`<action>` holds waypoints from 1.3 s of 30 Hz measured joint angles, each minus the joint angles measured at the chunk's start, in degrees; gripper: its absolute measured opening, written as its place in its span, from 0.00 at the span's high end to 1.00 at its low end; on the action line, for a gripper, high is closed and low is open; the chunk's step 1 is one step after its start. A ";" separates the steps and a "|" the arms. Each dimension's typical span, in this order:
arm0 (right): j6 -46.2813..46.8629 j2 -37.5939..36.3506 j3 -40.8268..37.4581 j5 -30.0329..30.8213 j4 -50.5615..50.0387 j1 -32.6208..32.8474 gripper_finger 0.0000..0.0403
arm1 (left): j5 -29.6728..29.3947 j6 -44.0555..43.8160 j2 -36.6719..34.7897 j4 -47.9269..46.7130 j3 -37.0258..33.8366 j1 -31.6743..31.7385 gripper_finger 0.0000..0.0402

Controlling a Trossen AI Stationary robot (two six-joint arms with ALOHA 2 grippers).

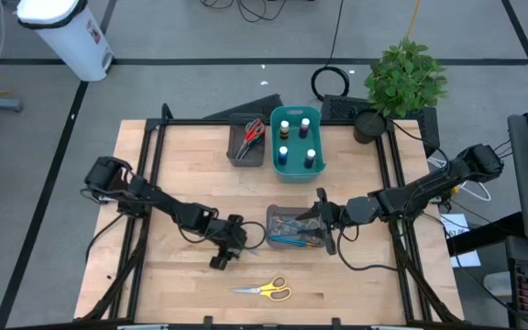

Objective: Pick & Place Paint Supplies
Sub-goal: Put the blue paint brush into the bottom black bin

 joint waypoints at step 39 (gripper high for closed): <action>-0.02 0.00 -0.02 0.01 -0.01 0.00 0.58 | -3.58 5.38 -2.22 0.78 0.15 -21.38 0.48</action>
